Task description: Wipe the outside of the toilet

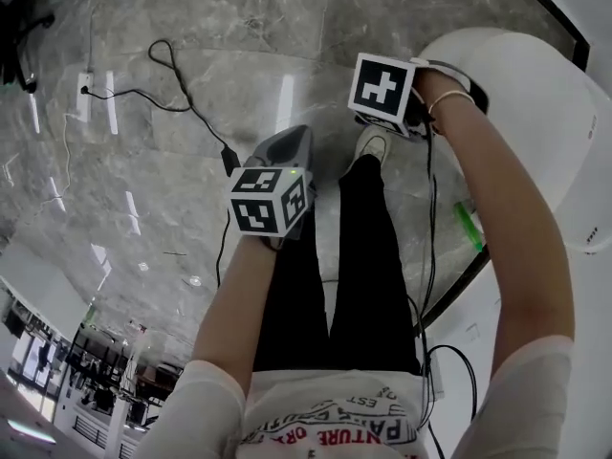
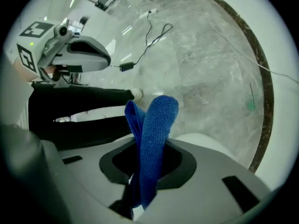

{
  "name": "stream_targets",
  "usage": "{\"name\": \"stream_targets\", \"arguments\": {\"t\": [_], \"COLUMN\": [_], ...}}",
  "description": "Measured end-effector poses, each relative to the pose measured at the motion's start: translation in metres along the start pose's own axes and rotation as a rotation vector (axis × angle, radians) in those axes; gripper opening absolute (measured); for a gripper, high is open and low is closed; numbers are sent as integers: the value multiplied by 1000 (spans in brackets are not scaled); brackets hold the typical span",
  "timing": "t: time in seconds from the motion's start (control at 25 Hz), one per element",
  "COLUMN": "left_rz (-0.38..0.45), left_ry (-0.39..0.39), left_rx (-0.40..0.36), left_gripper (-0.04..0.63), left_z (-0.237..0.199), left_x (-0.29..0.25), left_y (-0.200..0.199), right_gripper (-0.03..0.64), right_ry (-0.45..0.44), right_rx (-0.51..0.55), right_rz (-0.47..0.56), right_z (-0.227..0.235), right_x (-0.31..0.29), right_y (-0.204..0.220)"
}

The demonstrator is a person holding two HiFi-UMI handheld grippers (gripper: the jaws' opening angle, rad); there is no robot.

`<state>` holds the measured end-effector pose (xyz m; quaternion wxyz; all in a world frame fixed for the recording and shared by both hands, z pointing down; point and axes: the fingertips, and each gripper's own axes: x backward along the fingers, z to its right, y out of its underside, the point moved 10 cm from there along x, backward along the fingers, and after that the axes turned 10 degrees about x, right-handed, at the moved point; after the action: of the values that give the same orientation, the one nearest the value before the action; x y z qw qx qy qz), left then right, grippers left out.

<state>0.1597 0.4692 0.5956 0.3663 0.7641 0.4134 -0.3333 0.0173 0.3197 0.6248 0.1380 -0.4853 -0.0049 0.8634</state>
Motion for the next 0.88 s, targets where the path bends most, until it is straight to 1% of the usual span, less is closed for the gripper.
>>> {"name": "stream_targets", "arguments": {"t": [0.12, 0.2, 0.36, 0.48, 0.64, 0.72, 0.8, 0.88], "left_rz": [5, 16, 43, 70, 84, 57, 5, -35], "left_ry": [3, -1, 10, 49, 122, 160, 205, 235], "left_rx": [-47, -58, -87, -154, -281, -324, -370, -438], "left_gripper": [6, 6, 6, 8, 6, 6, 6, 6], "left_z": [-5, -1, 27, 64, 128, 166, 204, 242], "left_x": [15, 27, 56, 78, 91, 92, 89, 83], "left_y": [-18, -33, -69, -105, -150, -156, -157, -162], "right_gripper": [77, 75, 77, 77, 77, 77, 76, 77], "right_ry": [28, 61, 204, 302, 423, 449, 454, 460], "right_rx": [-146, -247, -448, -598, -796, -871, -955, -1034], "right_rz": [155, 261, 484, 620, 782, 839, 878, 918], "right_z": [-6, -12, -39, -70, -106, -127, -147, -163], "right_x": [17, 35, 82, 119, 161, 172, 176, 177], "right_y": [-1, 6, 35, 67, 119, 148, 177, 204]}}
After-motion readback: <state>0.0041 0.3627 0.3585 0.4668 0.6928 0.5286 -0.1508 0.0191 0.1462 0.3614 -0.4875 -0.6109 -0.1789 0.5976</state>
